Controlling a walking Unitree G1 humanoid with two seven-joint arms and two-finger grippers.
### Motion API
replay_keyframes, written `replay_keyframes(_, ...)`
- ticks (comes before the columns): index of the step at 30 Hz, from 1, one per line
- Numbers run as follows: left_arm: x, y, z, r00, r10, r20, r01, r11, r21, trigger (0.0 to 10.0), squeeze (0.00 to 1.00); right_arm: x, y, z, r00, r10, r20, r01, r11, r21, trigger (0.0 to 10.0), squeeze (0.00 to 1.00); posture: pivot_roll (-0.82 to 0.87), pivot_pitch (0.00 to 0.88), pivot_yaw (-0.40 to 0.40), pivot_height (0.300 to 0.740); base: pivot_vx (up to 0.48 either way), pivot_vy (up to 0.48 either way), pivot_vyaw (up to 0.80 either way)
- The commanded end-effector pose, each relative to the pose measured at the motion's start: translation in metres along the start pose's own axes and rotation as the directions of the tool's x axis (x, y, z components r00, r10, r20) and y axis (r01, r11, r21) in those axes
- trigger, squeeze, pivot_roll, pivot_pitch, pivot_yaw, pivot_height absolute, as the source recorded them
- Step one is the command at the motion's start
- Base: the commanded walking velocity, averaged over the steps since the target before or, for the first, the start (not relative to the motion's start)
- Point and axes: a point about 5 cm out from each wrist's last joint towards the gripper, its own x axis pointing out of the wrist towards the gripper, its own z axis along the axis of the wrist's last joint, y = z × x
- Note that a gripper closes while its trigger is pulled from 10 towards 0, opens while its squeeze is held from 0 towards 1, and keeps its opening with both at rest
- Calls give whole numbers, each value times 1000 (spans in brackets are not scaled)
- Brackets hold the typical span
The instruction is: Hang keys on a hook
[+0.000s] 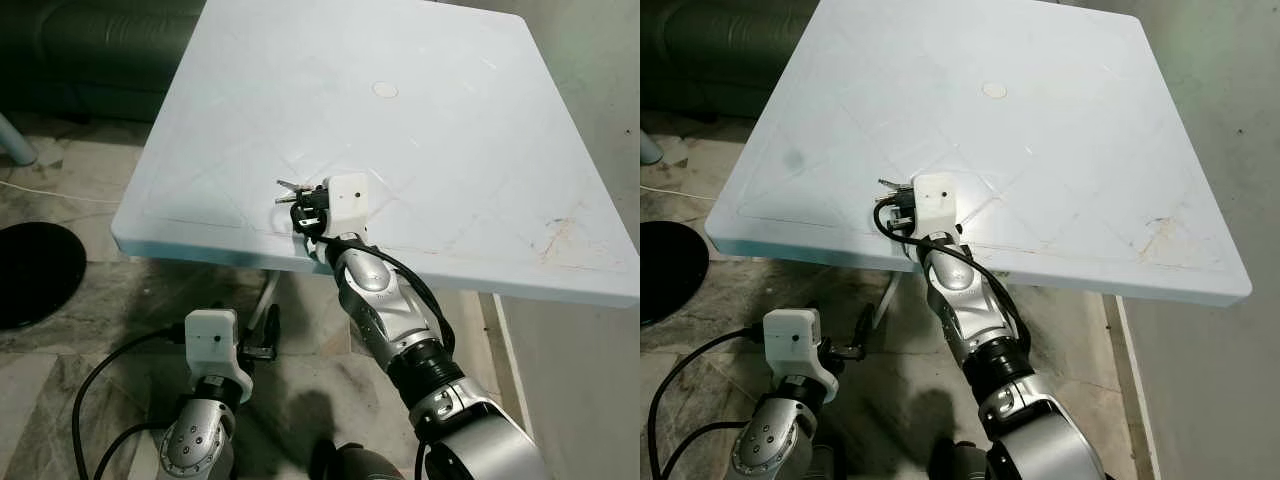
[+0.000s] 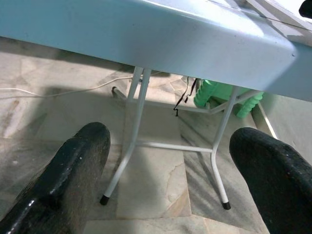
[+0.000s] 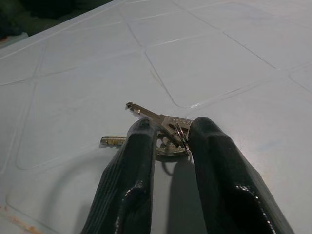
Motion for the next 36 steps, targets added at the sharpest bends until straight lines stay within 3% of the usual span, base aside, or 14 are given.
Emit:
replay_keyframes(1,-4,-1,0,1000,9,-7,-9,1000,-2,10000,0,4,78,20,987,149,58,-156,978,138,9843,0,202,254,-142,740,0,0,0)
replay_keyframes(36,-4,-1,0,1000,10,-7,-10,1000,-1,10000,0,4,79,20,987,147,57,-154,979,134,10000,0,202,254,-142,740,0,0,0)
